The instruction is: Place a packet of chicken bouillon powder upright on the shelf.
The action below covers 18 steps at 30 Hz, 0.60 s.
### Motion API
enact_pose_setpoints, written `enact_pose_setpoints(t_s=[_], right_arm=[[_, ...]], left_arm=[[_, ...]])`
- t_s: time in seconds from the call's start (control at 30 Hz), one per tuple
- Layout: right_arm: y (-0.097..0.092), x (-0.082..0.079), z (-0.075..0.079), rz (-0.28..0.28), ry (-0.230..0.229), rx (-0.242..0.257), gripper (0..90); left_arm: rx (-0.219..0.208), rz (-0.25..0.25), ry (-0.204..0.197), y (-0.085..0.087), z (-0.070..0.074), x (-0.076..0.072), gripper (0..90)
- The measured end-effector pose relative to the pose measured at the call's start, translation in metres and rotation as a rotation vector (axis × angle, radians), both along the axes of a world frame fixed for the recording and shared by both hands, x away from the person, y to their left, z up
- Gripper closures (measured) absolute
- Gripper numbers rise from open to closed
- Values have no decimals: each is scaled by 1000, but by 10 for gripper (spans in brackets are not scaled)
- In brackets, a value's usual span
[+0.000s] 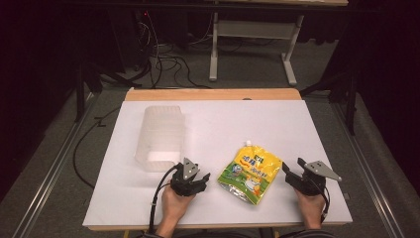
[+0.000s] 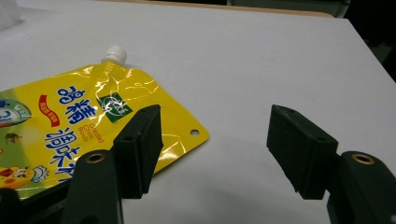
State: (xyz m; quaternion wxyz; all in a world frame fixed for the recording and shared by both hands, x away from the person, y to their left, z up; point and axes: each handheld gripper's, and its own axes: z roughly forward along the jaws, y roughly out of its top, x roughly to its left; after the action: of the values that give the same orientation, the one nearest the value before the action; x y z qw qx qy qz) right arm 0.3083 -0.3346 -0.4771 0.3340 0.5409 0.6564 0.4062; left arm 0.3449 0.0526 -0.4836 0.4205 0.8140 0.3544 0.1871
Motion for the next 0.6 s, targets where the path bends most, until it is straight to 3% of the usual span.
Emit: enact_pose_setpoints(t_s=[0.6], right_arm=[[4, 1, 0, -9, 13, -38, 353]], left_arm=[[11, 1, 0, -1, 0, -1, 419]])
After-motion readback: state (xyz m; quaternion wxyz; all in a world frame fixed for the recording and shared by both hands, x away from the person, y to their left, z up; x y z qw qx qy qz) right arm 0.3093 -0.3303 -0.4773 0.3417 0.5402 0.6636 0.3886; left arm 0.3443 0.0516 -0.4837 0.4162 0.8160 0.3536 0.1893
